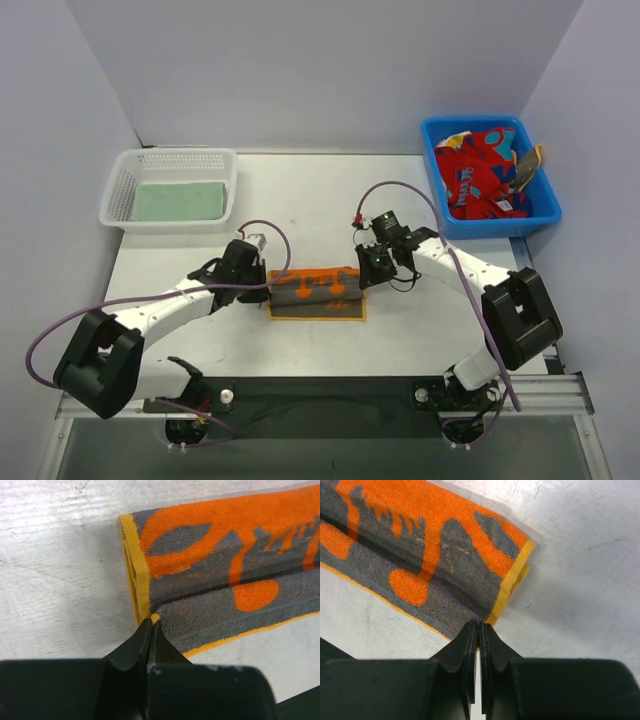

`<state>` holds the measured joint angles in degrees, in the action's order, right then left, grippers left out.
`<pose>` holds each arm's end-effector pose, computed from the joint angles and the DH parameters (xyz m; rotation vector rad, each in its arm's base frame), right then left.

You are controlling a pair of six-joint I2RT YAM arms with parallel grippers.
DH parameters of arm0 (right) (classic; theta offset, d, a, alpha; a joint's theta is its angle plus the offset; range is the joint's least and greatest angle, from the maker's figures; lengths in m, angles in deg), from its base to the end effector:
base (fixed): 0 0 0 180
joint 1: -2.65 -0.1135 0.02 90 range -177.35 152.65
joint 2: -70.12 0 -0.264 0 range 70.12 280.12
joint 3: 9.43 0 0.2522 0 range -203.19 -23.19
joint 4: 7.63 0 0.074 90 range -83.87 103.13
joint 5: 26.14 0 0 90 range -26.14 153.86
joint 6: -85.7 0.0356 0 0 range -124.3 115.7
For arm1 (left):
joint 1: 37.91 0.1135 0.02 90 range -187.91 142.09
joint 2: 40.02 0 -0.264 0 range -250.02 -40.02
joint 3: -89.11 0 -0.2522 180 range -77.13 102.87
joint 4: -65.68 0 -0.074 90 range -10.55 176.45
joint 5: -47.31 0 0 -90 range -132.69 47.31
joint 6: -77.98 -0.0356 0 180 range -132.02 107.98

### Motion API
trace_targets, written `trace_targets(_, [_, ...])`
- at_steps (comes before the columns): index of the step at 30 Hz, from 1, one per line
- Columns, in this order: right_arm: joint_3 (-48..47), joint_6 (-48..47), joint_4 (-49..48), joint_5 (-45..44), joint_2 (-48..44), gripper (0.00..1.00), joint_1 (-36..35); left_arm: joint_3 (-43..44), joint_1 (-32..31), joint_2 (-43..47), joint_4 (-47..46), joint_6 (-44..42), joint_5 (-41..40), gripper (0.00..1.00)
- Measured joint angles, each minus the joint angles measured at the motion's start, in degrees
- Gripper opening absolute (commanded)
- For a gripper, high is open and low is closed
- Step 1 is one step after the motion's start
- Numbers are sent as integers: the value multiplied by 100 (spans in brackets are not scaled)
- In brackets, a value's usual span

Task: Fold and stack the towels
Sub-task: Fold the towel

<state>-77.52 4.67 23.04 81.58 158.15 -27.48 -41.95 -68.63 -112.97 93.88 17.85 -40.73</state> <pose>0.2683 0.1682 0.2079 -0.5992 2.4446 0.6702 0.2058 -0.1237 0.1767 0.0338 2.5473 -0.4775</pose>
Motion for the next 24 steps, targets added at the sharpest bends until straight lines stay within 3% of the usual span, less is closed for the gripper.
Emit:
trace_targets(11, [7, 293, 11, 424, 903, 0, 33, 92, 0, -483, 129, 267, -151, 0])
trace_targets(24, [-44, 323, 192, 289, 490, 0, 57, 568, 0, -396, 599, 243, -280, 0])
